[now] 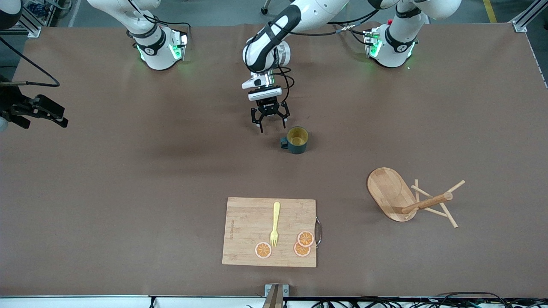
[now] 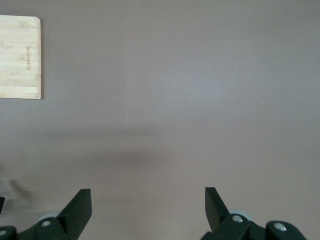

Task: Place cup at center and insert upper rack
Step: 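Lower the left gripper beside the mug toward its handle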

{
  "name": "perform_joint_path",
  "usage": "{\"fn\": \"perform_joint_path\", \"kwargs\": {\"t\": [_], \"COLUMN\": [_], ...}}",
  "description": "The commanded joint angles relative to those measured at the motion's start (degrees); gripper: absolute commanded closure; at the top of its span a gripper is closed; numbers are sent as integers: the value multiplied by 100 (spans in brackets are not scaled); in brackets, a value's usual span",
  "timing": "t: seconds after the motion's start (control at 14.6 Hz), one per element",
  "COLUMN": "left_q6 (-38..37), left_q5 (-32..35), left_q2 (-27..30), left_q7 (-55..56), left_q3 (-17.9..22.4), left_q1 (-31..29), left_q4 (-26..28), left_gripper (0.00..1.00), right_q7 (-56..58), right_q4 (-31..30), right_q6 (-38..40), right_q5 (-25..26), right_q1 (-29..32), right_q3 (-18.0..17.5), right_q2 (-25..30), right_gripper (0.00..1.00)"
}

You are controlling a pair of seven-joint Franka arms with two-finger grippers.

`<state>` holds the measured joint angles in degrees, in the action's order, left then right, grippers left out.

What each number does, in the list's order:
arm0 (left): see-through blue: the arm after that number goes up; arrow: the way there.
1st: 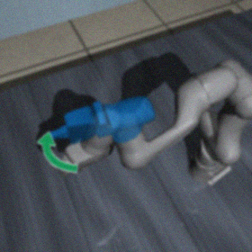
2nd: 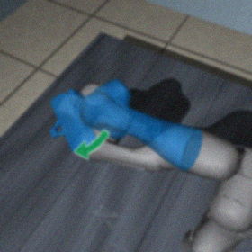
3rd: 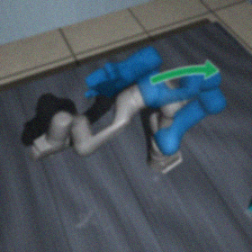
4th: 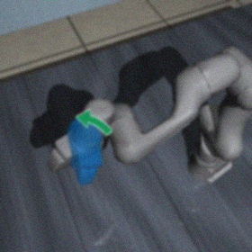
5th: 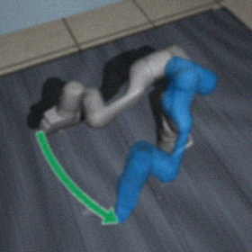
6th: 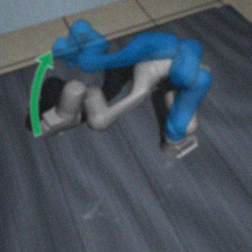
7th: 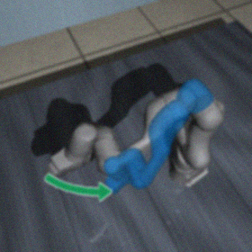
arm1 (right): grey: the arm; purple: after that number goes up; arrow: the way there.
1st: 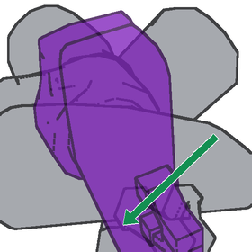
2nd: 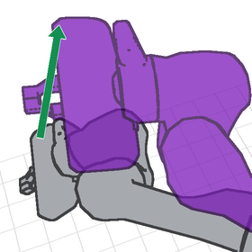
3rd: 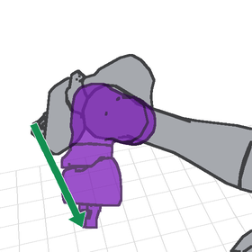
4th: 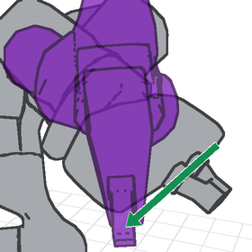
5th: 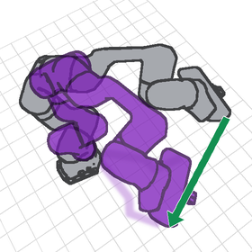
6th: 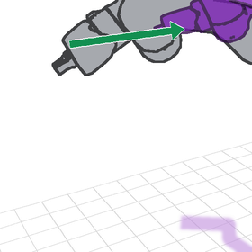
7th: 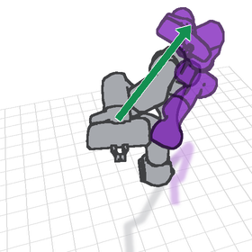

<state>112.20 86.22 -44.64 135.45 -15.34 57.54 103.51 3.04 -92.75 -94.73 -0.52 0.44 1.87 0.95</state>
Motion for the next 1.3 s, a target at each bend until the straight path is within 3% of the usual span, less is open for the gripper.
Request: {"fn": "perform_joint_path", "kwargs": {"t": [0.0,0.34,1.24], "left_q6": [-172,-172,-146], "left_q5": [238,404,616], "left_q2": [-202,-466,-519], "left_q7": [52,43,25], "left_q3": [14,128,269], "left_q1": [11,11,-50], "left_q4": [-269,-621,-745], "left_gripper": [2,4,7], "right_q7": [22,22,4], "right_q4": [-155,-155,-155], "right_q6": [-99,-72,-72], "right_q5": [35,35,17], "right_q1": [-18,0,-27], "right_q3": [-2,-2,6], "right_q2": [133,133,98], "right_gripper": [0,0,0]}}
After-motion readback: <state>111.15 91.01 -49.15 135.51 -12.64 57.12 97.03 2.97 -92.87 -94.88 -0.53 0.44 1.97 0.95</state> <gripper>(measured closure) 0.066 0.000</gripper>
